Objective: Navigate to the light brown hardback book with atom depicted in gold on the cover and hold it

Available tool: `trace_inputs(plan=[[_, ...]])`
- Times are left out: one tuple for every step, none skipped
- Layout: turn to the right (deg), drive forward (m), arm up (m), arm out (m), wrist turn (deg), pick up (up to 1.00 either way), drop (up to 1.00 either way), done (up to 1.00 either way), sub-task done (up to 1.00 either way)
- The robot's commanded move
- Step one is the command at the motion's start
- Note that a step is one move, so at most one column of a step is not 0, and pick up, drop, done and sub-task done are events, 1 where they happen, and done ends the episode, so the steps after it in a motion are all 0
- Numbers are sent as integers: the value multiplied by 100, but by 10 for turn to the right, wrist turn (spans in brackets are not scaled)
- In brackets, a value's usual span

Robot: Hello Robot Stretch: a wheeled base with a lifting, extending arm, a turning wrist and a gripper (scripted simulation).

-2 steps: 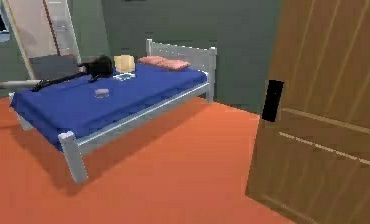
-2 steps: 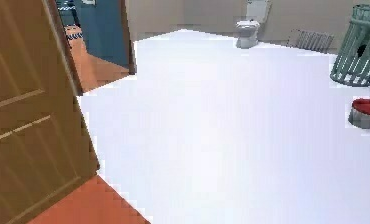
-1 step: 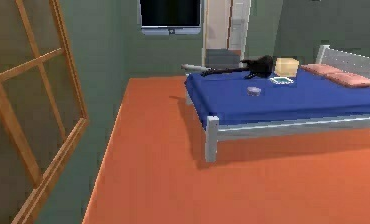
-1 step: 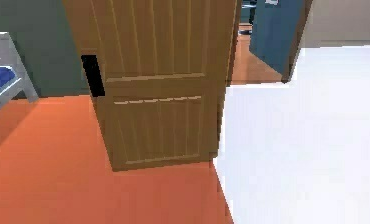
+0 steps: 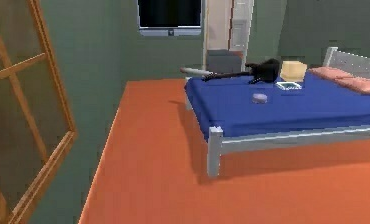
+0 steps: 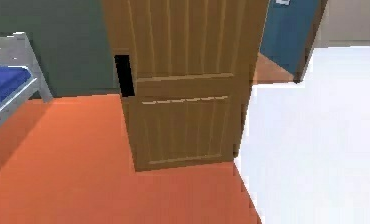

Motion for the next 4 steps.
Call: trace_inputs(plan=[[-60, 0, 0, 0, 0, 0, 0, 0, 0], [0, 100, 0, 0, 0, 0, 0, 0, 0], [-30, 0, 0, 0, 0, 0, 0, 0, 0], [-30, 0, 0, 0, 0, 0, 0, 0, 0]])
